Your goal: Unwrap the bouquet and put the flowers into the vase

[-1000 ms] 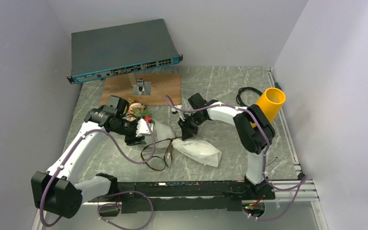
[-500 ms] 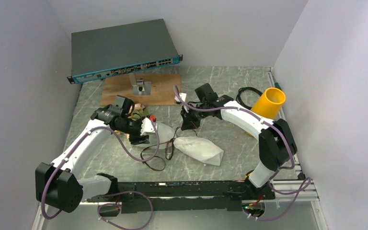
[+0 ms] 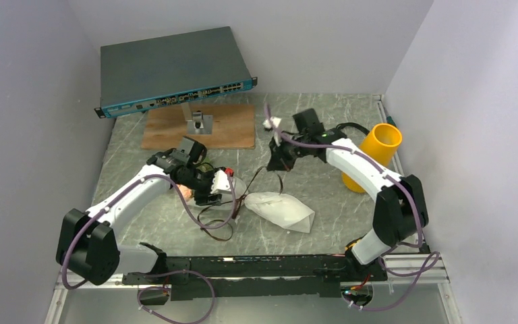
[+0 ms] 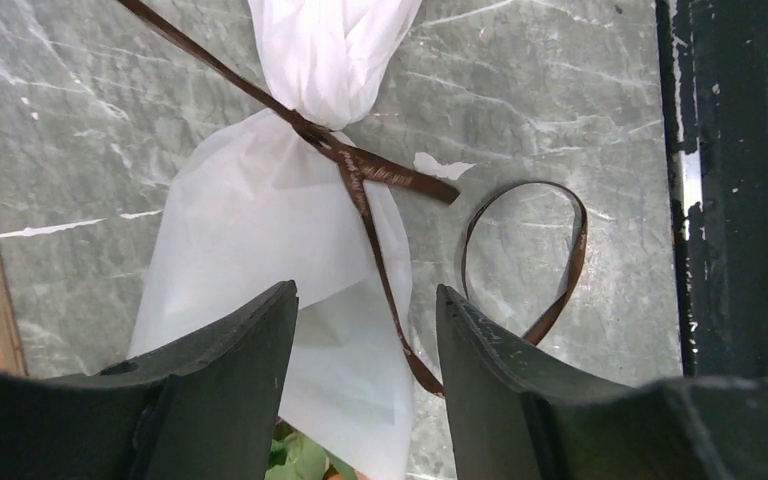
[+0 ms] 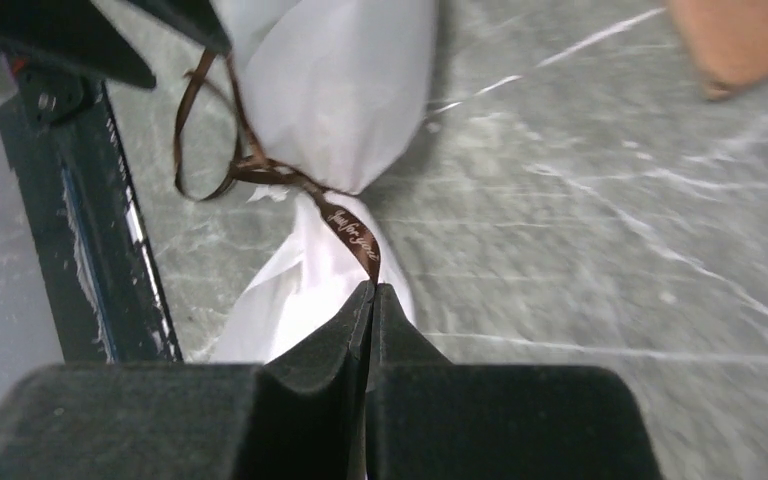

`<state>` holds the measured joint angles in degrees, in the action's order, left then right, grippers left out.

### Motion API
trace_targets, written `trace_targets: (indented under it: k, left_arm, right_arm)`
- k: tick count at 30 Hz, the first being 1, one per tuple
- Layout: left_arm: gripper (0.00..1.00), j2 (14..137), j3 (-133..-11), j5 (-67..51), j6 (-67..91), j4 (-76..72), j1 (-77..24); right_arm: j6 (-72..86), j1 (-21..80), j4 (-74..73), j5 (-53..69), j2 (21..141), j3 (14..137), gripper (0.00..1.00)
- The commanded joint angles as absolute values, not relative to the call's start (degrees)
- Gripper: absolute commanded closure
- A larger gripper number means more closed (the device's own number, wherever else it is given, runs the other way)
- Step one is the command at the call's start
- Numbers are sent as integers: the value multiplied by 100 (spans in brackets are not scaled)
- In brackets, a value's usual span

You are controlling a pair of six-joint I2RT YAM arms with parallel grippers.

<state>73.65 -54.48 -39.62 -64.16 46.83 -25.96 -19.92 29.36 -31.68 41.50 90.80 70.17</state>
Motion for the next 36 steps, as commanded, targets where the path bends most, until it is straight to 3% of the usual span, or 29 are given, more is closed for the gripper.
trace_targets:
  k: [1,6,15,24,27,28,30,36]
  left_arm:
    - [42,7598,-5291,-3710,-6322,4379,-2672]
    - [48,7777,-5101,-3363,-6369,4490,-2672]
    - [58,7709,-5059,-3393,-6342,4568,-2663]
    - [61,7558,-4865,-3278,-6402,4614,-2663]
    - [59,7400,-4948,-3405,-6311,4618,-2663]
    - [58,7340,-5022,-3481,-6212,4597,-2663]
    - [57,7225,-5164,-3678,-6054,4546,-2667]
    - [56,7207,-5427,-3972,-5903,4465,-2903]
  right_arm:
    - [-1479,2339,-3028,4249,8543,7592,100]
    - [-1079,1742,-2818,3835,8206,7692,100]
    - [-600,1380,-2427,1311,8078,7158,100]
    - [-94,1022,-1848,1058,7878,7119,99]
    - [-333,1028,-2265,1228,8110,7300,54]
    - [-409,1027,-2441,1333,8172,7344,44]
    - [-577,1028,-2741,1798,8245,7378,40]
    - [-633,1185,-3316,4232,8409,7122,39]
